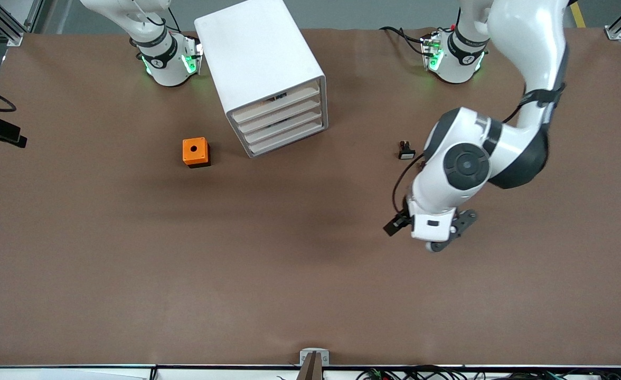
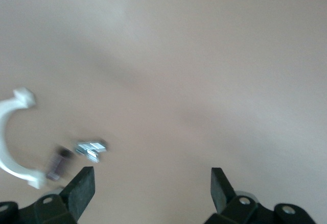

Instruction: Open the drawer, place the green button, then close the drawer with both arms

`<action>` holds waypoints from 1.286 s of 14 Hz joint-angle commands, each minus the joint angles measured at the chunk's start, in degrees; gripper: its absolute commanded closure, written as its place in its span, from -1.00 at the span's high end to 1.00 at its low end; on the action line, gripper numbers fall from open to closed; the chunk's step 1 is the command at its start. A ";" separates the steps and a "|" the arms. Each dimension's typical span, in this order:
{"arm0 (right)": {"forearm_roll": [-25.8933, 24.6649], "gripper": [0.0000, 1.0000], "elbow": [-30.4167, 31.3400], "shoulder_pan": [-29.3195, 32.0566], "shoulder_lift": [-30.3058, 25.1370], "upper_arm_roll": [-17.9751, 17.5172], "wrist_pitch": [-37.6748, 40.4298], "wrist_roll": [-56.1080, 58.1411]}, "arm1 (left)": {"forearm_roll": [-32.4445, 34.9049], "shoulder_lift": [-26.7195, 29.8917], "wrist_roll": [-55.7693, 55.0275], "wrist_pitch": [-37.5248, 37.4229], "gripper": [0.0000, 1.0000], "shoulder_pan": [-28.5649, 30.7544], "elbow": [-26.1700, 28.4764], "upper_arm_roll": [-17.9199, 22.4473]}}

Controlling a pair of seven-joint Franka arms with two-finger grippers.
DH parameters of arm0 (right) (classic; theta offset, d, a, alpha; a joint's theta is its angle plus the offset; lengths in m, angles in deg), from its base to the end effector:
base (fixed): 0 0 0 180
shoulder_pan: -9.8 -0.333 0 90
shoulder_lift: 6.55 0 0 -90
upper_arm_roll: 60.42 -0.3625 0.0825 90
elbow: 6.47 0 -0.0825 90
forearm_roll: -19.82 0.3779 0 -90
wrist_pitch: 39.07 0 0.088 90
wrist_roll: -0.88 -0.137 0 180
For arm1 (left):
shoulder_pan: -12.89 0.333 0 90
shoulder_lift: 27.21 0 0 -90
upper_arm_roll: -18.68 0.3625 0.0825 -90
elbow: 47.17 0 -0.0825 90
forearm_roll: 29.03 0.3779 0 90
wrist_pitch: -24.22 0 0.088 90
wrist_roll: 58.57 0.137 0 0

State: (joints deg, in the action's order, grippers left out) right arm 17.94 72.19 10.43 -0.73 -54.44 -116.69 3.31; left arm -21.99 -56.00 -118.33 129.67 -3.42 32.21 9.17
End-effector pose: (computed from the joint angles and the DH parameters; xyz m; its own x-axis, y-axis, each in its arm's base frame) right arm 0.5540 -0.0655 0.6576 0.9895 -0.0798 -0.1204 -0.0757 -0.9964 0.0381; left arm 0.6567 -0.2779 0.4340 0.8389 0.5442 0.0117 0.5439 -0.8374 -0.0541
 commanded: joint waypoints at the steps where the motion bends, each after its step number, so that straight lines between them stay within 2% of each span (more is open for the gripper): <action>1: -0.06 1.00 4.91 0.95 -4.23 -0.79 -0.86 0.03 | 4.38 4.69 7.96 -4.01 0.99 3.20 1.48 -0.51; 5: -0.06 1.00 9.39 0.87 -8.53 -0.88 -2.52 0.03 | 3.77 9.09 15.34 -6.92 0.99 7.16 1.40 -0.60; 7: 0.29 1.00 10.63 0.95 -10.90 -0.79 -3.15 0.03 | 3.60 11.47 24.81 -7.45 0.99 8.57 1.66 -0.51; 12: 0.47 1.00 11.16 2.18 -11.88 -1.23 -3.41 0.03 | 3.59 17.17 39.34 -12.28 0.99 12.61 2.01 -0.33; 14: 0.56 1.00 12.39 3.41 -12.58 -1.41 -3.94 0.12 | 3.42 20.34 45.14 -15.00 0.99 13.67 2.19 1.24; 17: 0.56 1.00 14.58 6.31 -14.07 -4.74 -4.64 0.21 | 0.61 23.51 49.80 -18.17 0.99 14.81 3.32 1.86; 18: 0.56 1.00 15.02 6.32 -14.60 -5.10 -4.73 0.21 | 0.26 24.99 51.48 -18.61 0.99 14.73 4.20 3.17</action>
State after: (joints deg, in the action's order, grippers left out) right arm 18.09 84.00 14.57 -12.17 -56.85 -120.11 3.34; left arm -20.26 -34.52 -70.08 111.72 11.06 33.15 11.13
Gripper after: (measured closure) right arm 0.000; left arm 0.000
